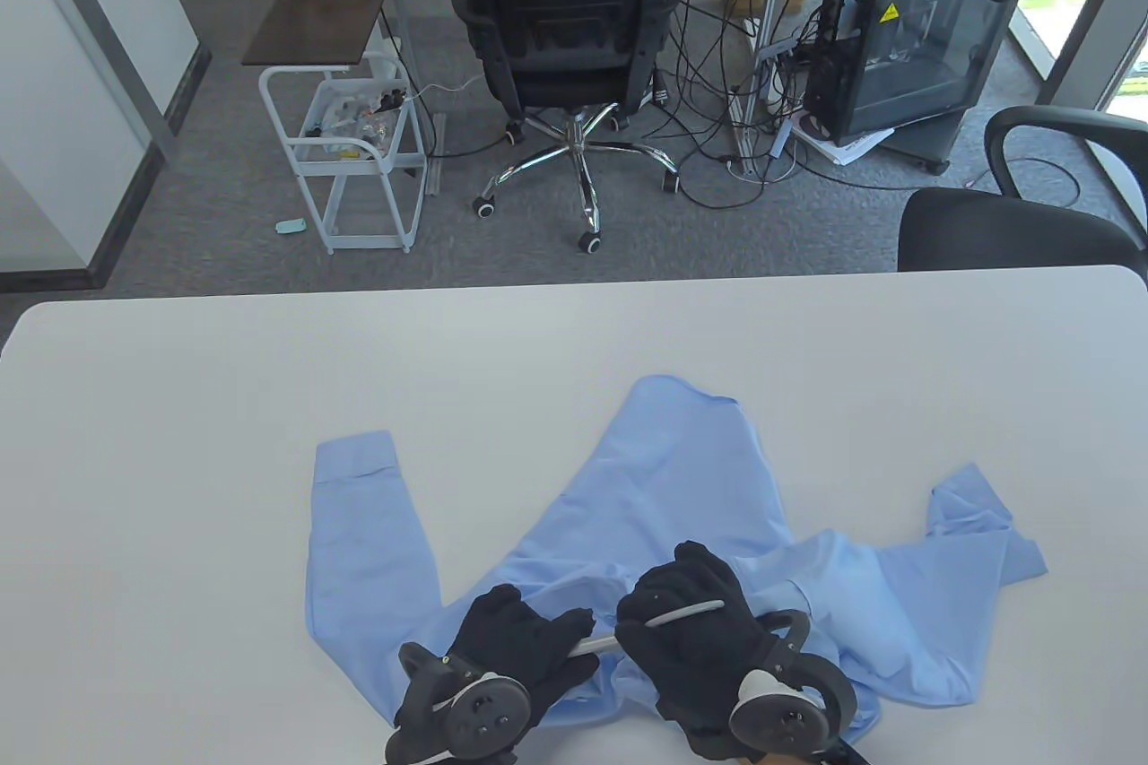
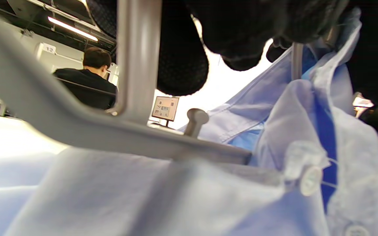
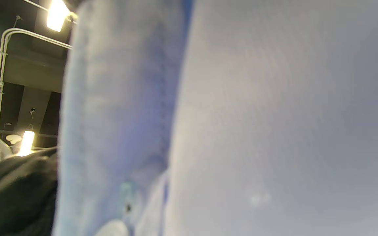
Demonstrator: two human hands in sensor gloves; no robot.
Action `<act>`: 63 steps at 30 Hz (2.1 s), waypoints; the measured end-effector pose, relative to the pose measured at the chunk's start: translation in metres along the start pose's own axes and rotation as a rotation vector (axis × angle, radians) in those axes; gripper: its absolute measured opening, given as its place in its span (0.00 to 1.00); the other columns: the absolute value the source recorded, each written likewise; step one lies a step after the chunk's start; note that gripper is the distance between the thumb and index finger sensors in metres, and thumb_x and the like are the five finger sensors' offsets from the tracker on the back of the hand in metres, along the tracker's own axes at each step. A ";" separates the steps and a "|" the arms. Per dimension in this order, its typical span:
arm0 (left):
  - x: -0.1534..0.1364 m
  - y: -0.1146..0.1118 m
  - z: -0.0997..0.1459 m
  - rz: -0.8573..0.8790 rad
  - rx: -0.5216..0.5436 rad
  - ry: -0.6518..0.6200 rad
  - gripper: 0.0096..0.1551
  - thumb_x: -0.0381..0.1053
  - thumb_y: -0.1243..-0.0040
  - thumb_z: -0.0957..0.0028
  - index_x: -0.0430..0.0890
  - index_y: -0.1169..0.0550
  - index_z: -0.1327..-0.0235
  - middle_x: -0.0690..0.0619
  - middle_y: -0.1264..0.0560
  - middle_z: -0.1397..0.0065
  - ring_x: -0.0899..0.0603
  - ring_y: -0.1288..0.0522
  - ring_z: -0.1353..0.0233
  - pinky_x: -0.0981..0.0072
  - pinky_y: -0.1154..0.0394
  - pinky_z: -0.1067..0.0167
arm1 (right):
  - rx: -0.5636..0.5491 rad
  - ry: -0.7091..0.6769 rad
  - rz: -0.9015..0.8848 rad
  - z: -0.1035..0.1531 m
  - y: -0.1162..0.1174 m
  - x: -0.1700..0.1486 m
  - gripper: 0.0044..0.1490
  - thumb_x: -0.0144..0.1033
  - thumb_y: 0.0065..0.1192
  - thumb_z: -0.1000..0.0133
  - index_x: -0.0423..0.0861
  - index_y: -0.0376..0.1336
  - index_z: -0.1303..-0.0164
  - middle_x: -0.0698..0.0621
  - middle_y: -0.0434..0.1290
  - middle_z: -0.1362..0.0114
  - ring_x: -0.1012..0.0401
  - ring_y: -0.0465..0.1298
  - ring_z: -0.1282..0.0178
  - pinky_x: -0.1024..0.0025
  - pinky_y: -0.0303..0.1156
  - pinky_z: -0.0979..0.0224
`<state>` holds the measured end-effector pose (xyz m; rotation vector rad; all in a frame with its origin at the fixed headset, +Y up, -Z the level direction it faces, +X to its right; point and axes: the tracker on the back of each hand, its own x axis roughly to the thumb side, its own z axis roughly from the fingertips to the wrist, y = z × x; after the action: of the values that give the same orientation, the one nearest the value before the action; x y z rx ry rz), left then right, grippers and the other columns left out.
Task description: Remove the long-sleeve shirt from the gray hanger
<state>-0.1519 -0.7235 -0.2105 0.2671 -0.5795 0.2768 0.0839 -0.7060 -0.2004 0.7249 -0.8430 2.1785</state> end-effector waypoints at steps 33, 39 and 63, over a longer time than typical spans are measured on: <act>-0.023 0.009 0.001 0.075 0.048 0.149 0.29 0.71 0.46 0.48 0.60 0.21 0.39 0.69 0.20 0.73 0.55 0.13 0.56 0.50 0.30 0.27 | 0.180 0.039 0.278 -0.002 0.014 -0.007 0.53 0.63 0.53 0.35 0.43 0.43 0.09 0.34 0.52 0.12 0.27 0.50 0.17 0.18 0.37 0.28; -0.024 0.011 0.002 0.069 0.054 0.156 0.30 0.72 0.47 0.49 0.60 0.21 0.39 0.69 0.20 0.74 0.57 0.13 0.64 0.53 0.28 0.29 | 0.183 0.036 0.300 -0.002 0.016 -0.006 0.51 0.60 0.53 0.35 0.41 0.45 0.10 0.35 0.56 0.14 0.28 0.52 0.17 0.19 0.37 0.28; -0.031 0.012 0.003 0.043 0.079 0.172 0.27 0.73 0.48 0.48 0.59 0.18 0.48 0.70 0.20 0.74 0.58 0.13 0.65 0.56 0.26 0.31 | 0.185 0.071 0.382 -0.003 0.015 -0.013 0.36 0.46 0.52 0.33 0.46 0.55 0.15 0.39 0.63 0.17 0.33 0.61 0.18 0.21 0.46 0.25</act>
<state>-0.1820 -0.7186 -0.2233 0.3037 -0.4053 0.3609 0.0803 -0.7168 -0.2170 0.6072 -0.8011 2.6347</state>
